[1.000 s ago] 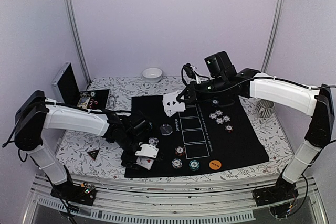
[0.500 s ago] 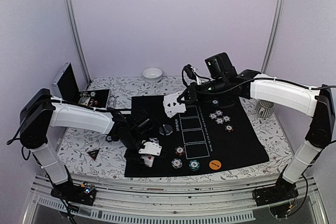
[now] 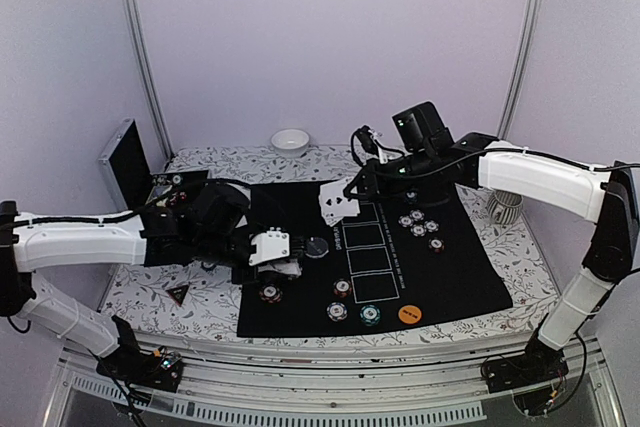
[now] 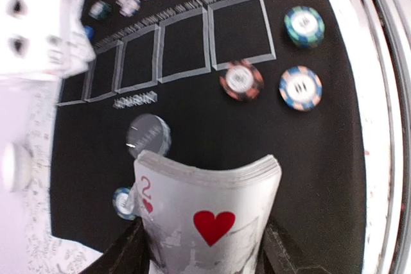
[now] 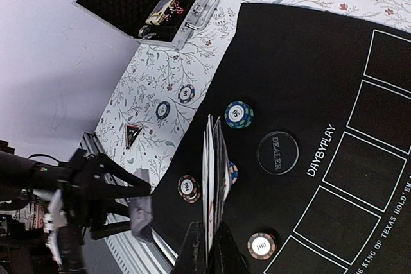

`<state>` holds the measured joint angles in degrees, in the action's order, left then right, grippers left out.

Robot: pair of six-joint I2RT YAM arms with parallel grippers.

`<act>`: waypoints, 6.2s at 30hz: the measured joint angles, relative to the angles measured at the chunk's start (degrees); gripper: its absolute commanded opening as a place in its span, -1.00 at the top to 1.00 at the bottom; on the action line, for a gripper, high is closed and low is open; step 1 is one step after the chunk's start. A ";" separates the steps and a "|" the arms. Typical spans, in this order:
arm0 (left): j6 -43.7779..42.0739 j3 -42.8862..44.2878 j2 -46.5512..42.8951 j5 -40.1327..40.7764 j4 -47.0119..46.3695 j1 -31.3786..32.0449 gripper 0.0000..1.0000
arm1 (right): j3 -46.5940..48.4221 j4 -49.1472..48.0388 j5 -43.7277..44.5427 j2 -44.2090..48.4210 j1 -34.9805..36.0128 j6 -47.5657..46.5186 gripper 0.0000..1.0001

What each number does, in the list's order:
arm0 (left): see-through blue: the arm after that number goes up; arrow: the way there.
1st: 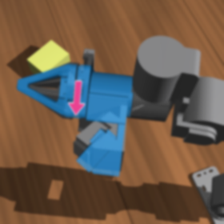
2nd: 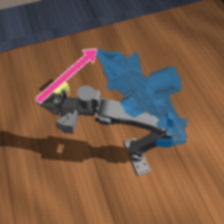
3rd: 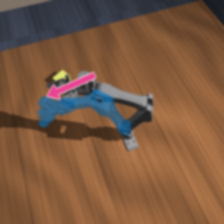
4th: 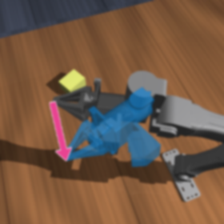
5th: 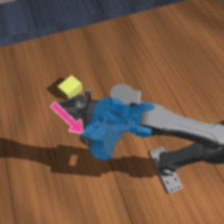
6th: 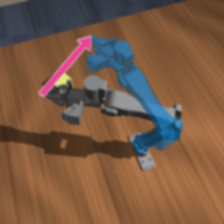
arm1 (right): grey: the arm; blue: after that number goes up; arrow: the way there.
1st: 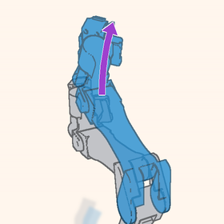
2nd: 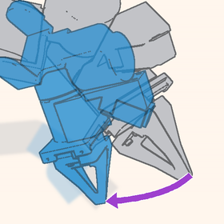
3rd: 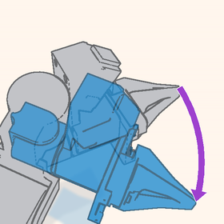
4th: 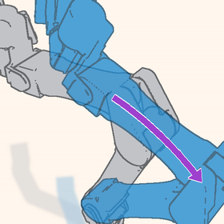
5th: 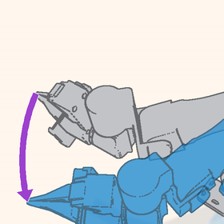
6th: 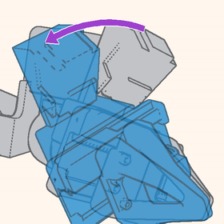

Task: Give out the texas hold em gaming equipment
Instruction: Pick up the poker card from the poker table mat, then pass from the left arm to the right, then adjust the poker card.

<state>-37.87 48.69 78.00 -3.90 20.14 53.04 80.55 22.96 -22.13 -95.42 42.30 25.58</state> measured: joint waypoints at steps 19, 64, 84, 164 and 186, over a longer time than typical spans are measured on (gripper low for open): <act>17.16 3.67 1.53 4.17 -14.34 0.26 -0.25 | 0.63 -6.10 -15.26 -7.65 4.68 6.73 0.96; 42.27 -13.53 9.35 1.64 -21.70 5.92 -0.40 | -3.85 -18.71 -31.65 -25.42 9.29 15.08 0.34; 42.40 -17.68 7.76 3.08 -29.40 5.97 -0.40 | 3.06 -13.73 -30.32 -30.29 10.93 14.23 0.22; 44.52 -16.79 -21.94 -28.65 -54.80 -5.68 1.00 | 11.28 -8.87 -27.21 -0.81 13.27 -36.85 0.96; -6.67 -15.21 -27.87 4.22 -34.91 7.30 1.00 | 6.49 -7.80 -21.59 7.15 3.04 -28.74 -0.98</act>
<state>-44.53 33.47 50.13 0.32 -14.76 60.34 87.05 15.16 -43.72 -88.27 45.34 -3.16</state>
